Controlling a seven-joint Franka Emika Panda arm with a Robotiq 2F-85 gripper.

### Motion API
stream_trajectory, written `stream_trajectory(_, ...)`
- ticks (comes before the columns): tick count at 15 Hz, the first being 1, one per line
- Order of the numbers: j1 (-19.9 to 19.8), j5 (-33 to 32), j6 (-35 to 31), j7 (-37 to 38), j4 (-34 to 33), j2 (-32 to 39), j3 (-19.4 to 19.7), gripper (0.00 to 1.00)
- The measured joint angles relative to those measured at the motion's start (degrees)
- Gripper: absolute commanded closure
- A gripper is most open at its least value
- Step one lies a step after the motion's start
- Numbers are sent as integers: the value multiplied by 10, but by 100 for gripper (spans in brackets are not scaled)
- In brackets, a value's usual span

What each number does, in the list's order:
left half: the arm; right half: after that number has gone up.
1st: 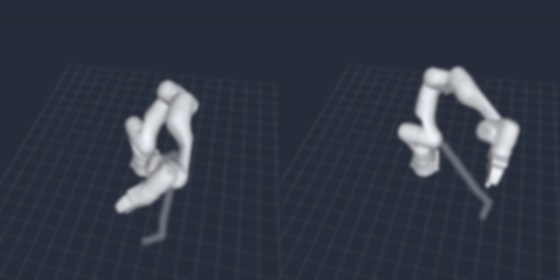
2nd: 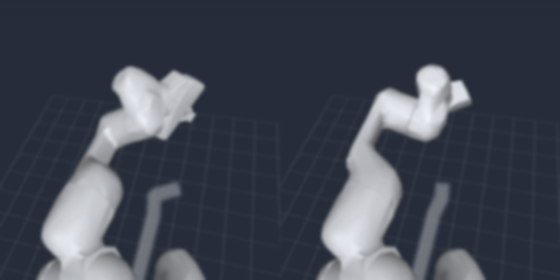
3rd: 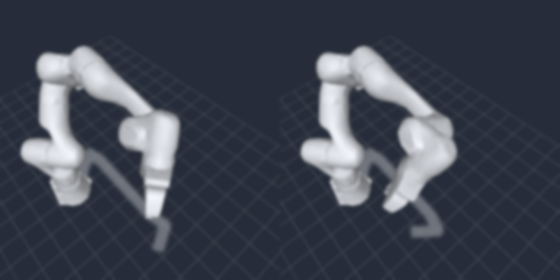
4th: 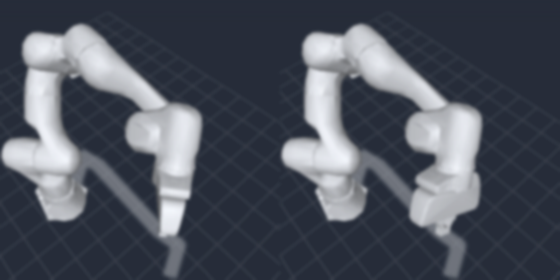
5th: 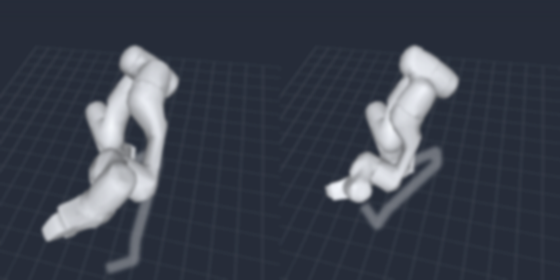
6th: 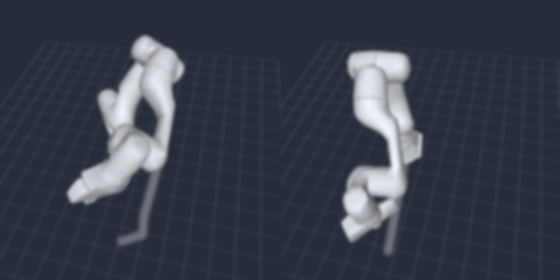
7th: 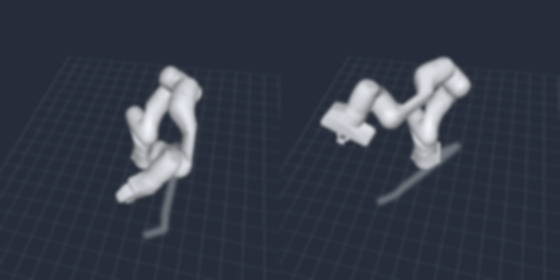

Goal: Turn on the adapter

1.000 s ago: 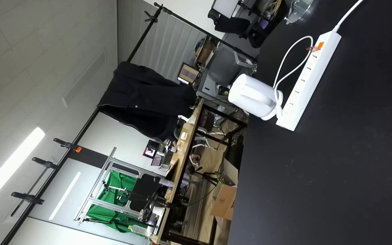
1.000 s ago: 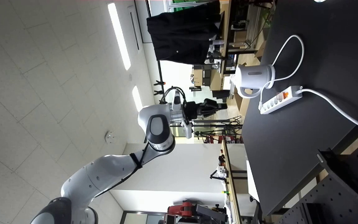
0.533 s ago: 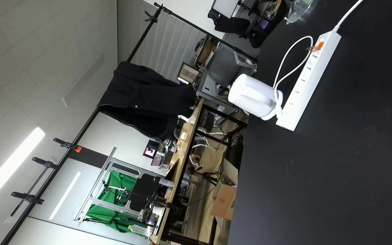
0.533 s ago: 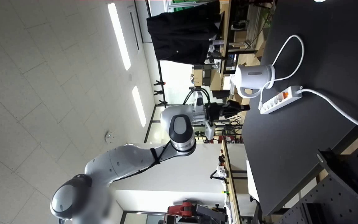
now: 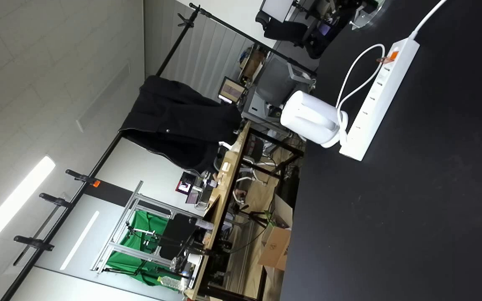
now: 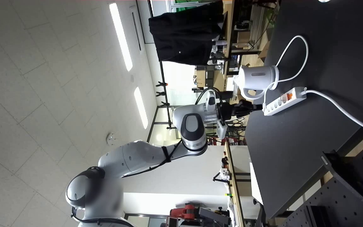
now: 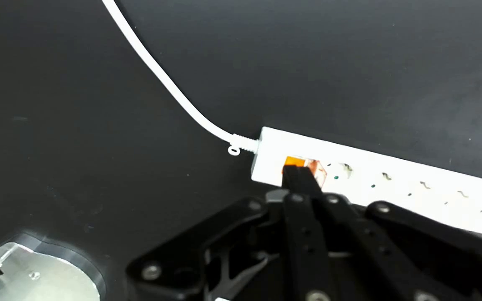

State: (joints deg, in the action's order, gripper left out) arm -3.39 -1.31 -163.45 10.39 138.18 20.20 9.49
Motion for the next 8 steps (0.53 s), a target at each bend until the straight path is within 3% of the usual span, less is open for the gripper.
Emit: stream_trajectory(8,8,0,-19,2,-2,6,11,100)
